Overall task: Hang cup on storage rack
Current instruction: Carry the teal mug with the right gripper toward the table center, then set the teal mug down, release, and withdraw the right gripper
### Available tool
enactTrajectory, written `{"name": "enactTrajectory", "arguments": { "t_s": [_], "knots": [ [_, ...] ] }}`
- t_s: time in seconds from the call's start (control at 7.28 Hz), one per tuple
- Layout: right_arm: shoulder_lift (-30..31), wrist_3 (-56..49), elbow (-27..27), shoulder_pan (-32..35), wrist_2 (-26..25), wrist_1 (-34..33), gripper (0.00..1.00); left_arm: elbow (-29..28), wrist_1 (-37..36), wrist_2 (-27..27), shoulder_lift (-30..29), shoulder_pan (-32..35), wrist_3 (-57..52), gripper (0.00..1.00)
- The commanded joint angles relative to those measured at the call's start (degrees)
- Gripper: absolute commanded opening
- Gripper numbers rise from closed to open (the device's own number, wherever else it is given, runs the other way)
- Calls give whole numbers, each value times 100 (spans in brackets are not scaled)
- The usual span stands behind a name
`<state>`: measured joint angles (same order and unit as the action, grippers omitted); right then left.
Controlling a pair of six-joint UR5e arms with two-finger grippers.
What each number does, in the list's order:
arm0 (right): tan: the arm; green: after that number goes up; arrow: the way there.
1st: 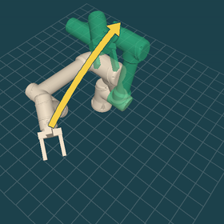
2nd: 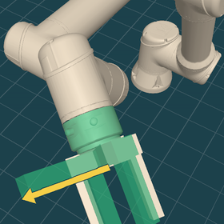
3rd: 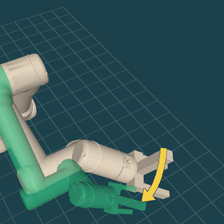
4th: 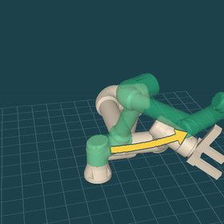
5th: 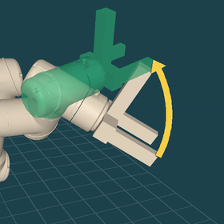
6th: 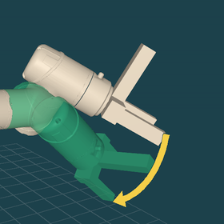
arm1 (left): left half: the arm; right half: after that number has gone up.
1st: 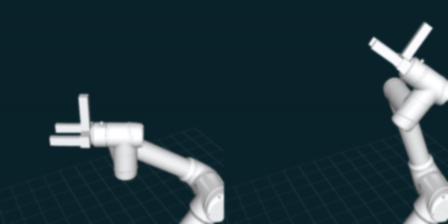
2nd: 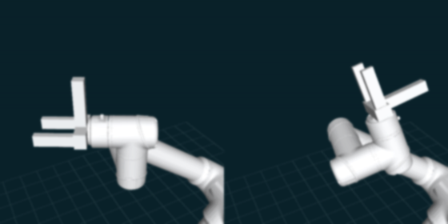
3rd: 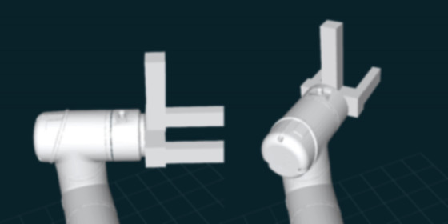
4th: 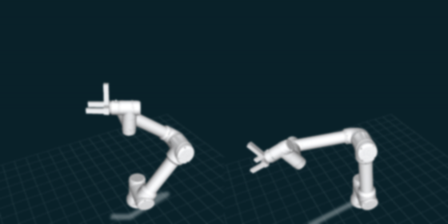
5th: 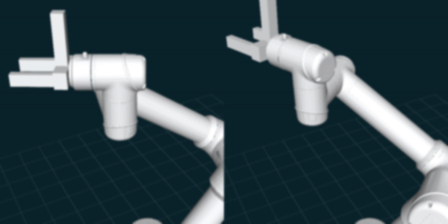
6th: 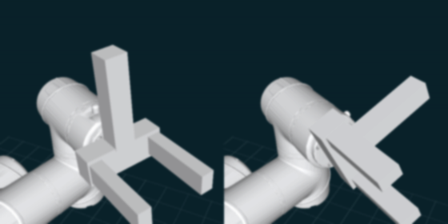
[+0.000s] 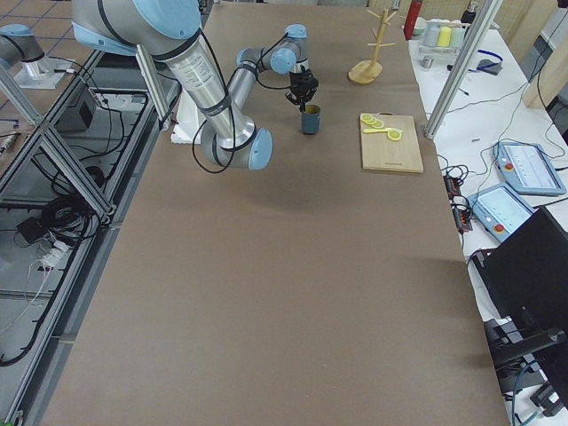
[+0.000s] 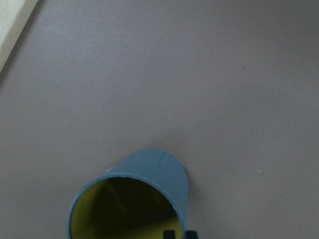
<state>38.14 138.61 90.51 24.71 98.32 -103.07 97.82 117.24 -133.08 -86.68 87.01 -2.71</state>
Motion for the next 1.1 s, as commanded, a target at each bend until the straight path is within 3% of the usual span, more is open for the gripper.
{"name": "enactTrajectory", "arguments": {
  "t_s": [0.0,0.14,0.55,0.82,0.96],
  "knots": [
    [-8,-52,-16,-36,-67,6,42,8,0,-7,-7,0,7,99],
    [1,-384,54,8,-59,-11,99,0,0,1,-42,0,50,99],
    [246,-1621,675,603,273,-421,100,9,-9,1,-68,0,139,99],
    [1060,-2973,1405,1244,730,-460,100,87,0,-25,-86,-9,497,99],
    [1325,-3658,1486,1613,958,-442,100,114,18,-51,-95,-26,717,99]
  ]
}}
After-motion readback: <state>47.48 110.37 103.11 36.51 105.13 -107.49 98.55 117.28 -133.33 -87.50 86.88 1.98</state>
